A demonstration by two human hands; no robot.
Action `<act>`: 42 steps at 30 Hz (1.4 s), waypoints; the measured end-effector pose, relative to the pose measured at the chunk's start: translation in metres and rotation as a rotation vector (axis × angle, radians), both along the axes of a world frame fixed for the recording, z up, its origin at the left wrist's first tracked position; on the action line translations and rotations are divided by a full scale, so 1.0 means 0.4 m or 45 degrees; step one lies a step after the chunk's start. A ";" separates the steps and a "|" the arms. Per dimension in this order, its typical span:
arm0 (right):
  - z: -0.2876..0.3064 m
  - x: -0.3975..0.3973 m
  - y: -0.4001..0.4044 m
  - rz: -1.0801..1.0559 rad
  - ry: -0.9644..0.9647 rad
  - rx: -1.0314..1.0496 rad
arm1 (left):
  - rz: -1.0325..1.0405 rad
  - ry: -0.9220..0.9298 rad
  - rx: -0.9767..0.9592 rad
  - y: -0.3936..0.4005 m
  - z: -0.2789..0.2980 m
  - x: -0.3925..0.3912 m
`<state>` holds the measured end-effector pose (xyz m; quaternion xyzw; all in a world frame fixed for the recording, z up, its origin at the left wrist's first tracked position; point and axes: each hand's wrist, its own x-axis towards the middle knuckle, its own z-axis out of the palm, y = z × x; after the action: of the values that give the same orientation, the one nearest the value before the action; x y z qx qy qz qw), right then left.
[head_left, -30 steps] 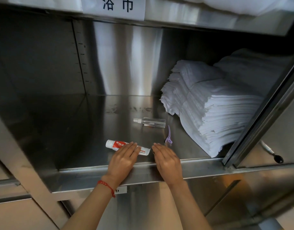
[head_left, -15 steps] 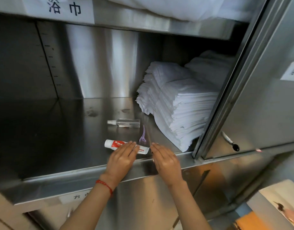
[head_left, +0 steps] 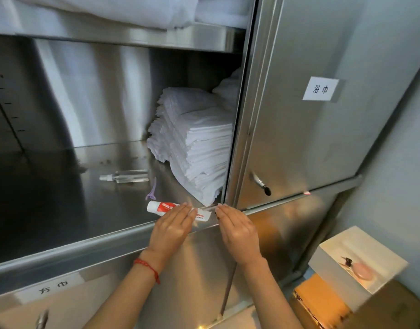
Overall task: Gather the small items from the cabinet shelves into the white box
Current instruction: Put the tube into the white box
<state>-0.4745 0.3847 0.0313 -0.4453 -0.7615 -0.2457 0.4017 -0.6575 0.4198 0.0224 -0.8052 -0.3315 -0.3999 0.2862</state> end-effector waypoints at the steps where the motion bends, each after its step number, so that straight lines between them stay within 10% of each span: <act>1: -0.001 0.022 -0.008 -0.014 0.003 0.005 | -0.011 0.000 0.002 -0.004 0.001 0.021; 42: -0.015 0.806 -0.222 -0.960 0.057 -0.067 | -0.862 0.177 -0.289 0.039 0.029 0.945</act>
<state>-0.1522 0.2957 0.0253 -0.7099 -0.5412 -0.3469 0.2878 -0.2794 0.4353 0.0340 -0.9212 -0.0681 -0.3769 0.0681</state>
